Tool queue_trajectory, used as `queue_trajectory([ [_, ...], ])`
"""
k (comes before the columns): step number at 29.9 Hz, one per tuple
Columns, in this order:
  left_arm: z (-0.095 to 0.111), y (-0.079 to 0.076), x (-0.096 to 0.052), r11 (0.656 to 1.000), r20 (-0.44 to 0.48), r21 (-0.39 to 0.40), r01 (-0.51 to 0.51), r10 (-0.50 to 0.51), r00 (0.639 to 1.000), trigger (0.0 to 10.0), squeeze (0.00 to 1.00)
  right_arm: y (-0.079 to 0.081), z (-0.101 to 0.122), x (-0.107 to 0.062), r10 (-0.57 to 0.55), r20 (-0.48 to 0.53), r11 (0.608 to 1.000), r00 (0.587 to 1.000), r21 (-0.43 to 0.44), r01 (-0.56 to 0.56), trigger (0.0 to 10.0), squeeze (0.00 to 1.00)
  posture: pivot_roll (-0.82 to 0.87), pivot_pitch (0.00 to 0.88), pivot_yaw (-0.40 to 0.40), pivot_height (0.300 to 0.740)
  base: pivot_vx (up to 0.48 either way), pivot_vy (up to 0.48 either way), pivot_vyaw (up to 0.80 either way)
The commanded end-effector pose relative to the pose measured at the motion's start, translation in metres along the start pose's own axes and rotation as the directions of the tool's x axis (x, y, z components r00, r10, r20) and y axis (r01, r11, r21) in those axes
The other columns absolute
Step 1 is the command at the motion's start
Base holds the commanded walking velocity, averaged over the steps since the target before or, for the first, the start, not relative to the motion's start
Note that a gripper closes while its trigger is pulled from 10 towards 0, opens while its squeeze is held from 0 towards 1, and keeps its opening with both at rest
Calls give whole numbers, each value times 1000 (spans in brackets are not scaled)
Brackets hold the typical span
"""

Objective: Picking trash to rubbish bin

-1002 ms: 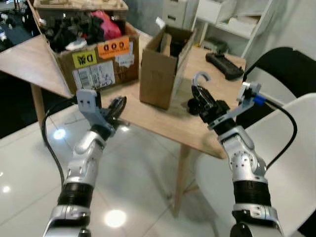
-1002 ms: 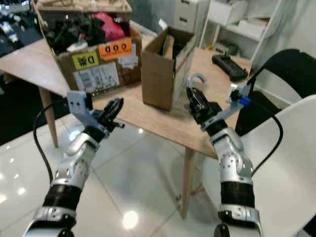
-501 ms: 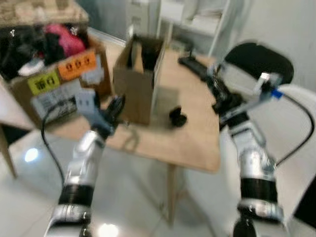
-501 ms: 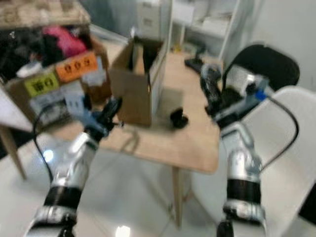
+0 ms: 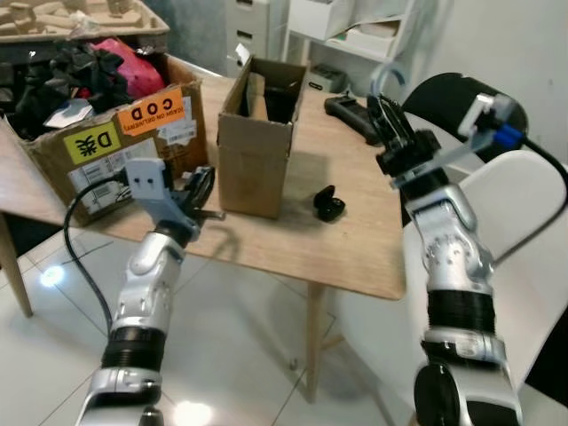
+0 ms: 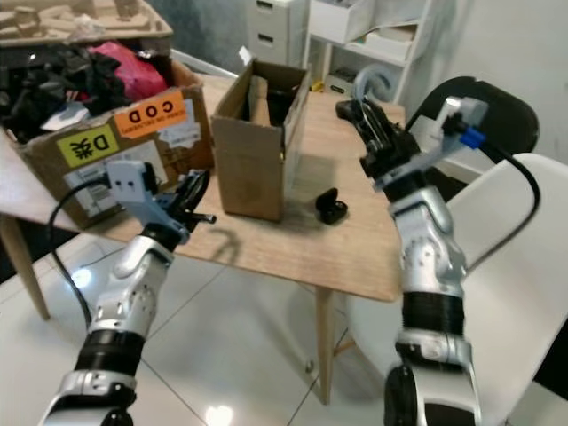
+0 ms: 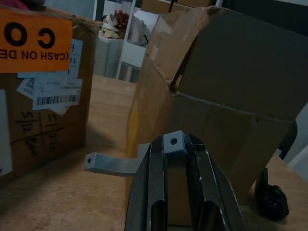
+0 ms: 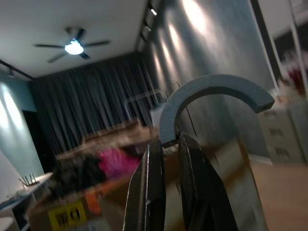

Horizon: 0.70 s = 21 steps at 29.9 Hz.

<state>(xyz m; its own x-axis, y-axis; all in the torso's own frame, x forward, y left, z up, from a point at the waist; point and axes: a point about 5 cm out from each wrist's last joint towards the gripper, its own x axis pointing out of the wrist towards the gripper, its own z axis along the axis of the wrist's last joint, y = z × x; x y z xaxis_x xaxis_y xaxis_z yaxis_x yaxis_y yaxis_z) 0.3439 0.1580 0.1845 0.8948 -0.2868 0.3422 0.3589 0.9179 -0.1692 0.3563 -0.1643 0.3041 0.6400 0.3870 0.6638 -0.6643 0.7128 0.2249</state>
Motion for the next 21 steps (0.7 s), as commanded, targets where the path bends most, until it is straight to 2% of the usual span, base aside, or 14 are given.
queue_trajectory([
  [1, 5, 6, -4, 999, 10, 50, -21, 21, 1000, 10000, 0, 0, -1, 4, 19, -3, 1000, 1000, -7, -19, 10000, 0, -30, 116, -9, 740, 0, 0, 0],
  [5, 18, 9, -5, 995, 51, 92, -48, 44, 998, 10000, 0, 5, -3, 15, 75, -35, 997, 997, -33, -76, 10000, 0, -16, 132, -12, 740, 0, 0, 0],
  [7, 32, 16, -6, 989, 99, 117, -90, 79, 992, 10000, 0, 6, -4, 22, 92, -60, 994, 994, -54, -95, 10000, 0, -5, 149, -16, 740, 0, 0, 0],
  [11, 44, 21, -7, 983, 139, 135, -127, 108, 984, 10000, 0, 6, -7, 26, 101, -89, 991, 991, -80, -108, 10000, 0, 1, 162, -18, 740, 0, 0, 0],
  [14, 57, 26, -9, 975, 177, 155, -157, 129, 976, 10000, 0, 9, -15, 34, 148, -129, 983, 981, -89, -160, 10000, 0, 10, 170, -22, 740, 0, 0, 0],
  [16, 59, 26, -11, 974, 182, 163, -159, 129, 975, 10000, 0, 13, -16, 36, 178, -130, 979, 976, -81, -189, 10000, 0, 15, 177, -25, 740, 0, 0, 0],
  [18, 61, 25, -12, 972, 183, 169, -162, 131, 974, 10000, 0, 25, -16, 44, 267, -119, 960, 956, -53, -274, 10000, 0, 21, 186, -25, 740, 0, 0, 0],
  [21, 60, 24, -13, 972, 179, 169, -161, 130, 975, 10000, 0, 30, -15, 49, 296, -114, 952, 948, -45, -303, 10000, 0, 21, 186, -25, 740, 0, 0, 0],
])
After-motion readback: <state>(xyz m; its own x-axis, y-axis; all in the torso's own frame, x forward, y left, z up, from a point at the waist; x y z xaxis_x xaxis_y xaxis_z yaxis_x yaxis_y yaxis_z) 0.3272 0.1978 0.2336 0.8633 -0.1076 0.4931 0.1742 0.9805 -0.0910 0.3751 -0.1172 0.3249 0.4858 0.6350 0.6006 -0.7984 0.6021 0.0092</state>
